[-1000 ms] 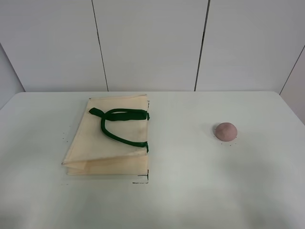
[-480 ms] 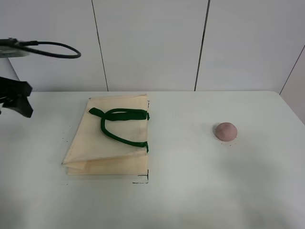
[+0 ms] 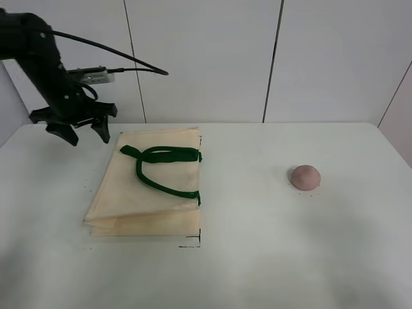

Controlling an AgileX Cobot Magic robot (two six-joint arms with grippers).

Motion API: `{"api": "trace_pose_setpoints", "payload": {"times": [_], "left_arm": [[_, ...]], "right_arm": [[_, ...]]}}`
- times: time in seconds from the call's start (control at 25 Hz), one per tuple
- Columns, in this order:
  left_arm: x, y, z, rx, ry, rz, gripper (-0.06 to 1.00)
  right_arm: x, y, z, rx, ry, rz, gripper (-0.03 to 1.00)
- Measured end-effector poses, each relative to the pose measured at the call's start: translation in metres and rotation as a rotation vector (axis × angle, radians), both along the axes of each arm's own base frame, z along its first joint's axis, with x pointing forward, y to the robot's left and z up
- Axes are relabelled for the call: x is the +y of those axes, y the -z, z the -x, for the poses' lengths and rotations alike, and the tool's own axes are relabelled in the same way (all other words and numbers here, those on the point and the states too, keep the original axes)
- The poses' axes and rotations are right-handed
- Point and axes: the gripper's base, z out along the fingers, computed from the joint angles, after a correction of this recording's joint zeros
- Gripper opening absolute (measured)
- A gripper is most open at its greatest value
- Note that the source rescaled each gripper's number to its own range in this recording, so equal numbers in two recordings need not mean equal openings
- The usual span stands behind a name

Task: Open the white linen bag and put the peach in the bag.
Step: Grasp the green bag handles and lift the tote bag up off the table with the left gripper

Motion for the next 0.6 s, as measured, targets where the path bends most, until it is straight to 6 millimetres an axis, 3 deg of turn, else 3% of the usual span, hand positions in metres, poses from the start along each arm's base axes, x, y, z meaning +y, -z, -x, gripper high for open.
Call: {"api": "trace_pose_setpoints", "payload": {"times": [0.2, 0.28, 0.4, 0.6], "left_arm": [[-0.059, 0.029, -0.016, 0.01, 0.048, 0.026, 0.98], [-0.073, 0.044, -0.018, 0.027, 0.05, 0.03, 0.98], [-0.083, 0.067, -0.021, 0.058, 0.053, 0.019, 0.98], [-0.083, 0.095, -0.026, 0.082, 0.062, -0.016, 0.98]], "right_arm": [[0.0, 0.0, 0.0, 0.0, 0.0, 0.0, 1.0], [0.0, 0.0, 0.0, 0.0, 0.0, 0.0, 1.0], [0.0, 0.0, 0.0, 0.0, 0.0, 0.0, 1.0], [0.0, 0.0, 0.0, 0.0, 0.0, 0.0, 1.0]]}}
